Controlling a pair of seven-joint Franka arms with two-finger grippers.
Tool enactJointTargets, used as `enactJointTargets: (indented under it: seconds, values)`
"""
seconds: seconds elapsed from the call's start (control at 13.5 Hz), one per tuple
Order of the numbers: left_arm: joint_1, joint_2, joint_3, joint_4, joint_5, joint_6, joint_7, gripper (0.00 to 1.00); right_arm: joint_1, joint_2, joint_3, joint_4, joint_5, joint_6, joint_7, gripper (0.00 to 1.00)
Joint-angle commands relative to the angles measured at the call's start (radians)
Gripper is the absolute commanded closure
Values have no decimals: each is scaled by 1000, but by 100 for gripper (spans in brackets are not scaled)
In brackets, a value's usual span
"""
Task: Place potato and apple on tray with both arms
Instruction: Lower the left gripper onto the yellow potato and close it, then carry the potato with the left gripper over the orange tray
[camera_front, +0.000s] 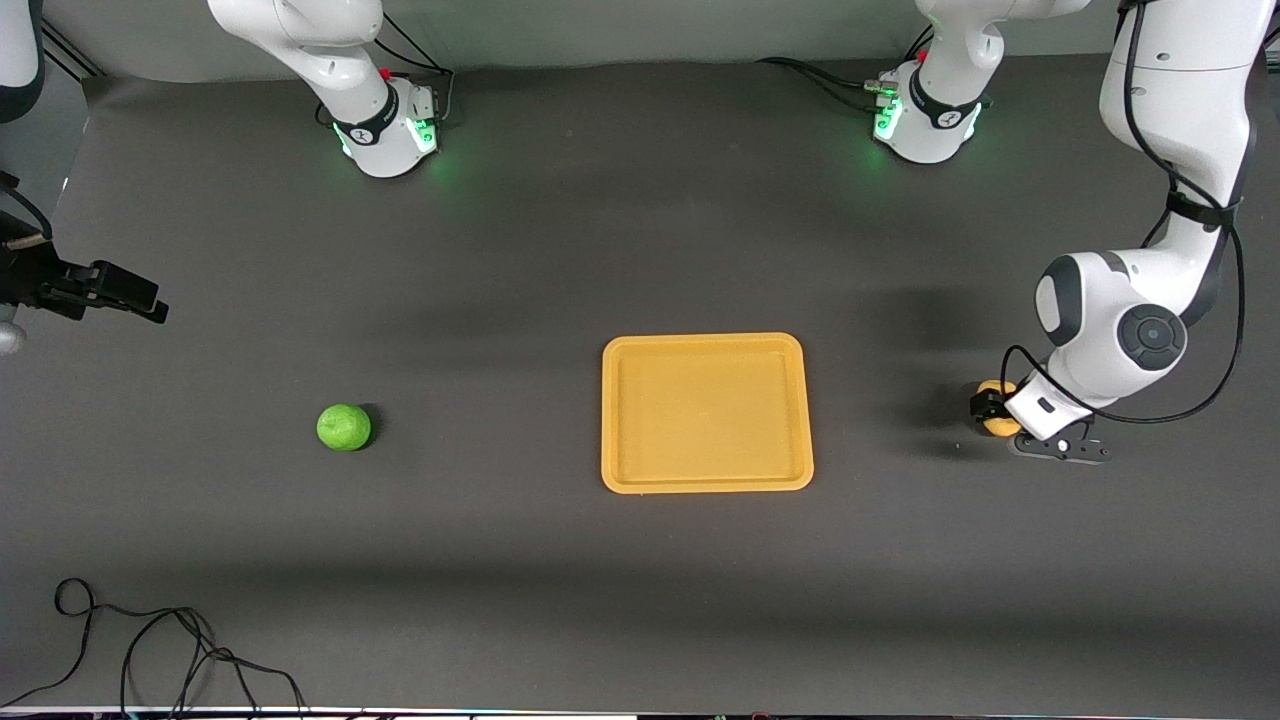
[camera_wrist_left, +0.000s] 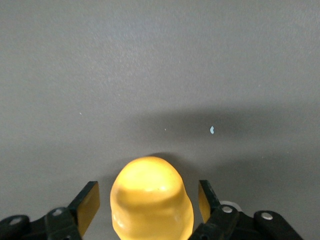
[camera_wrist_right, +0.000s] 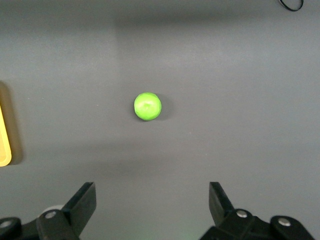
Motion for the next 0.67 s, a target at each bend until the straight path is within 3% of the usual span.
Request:
enactJointTargets:
  seconds: [0.0,0.07,0.22,0.37,0.45,0.59]
  values:
    - [2,-50,-1,-85,-4,52,8,17,-8,7,5,20,24,-13,-23,0]
    - [2,-56,-1,-106,-4,66,10,20,-8,7,5,20,24,-13,-22,0]
    - [2,-65,-1,-120,-4,71,16,42,-8,7,5,18,24,-13,-22,0]
    - [-1,-65,-1,-120,-4,69,2,58,-8,7,5,17,24,-13,-22,0]
    - [-4,-67,-2,-119,-5,66,-4,64,-8,7,5,17,24,-13,-22,0]
    - [-22,-87,-10,-107,-7,51,-74,66,-10,7,5,15,24,-13,-22,0]
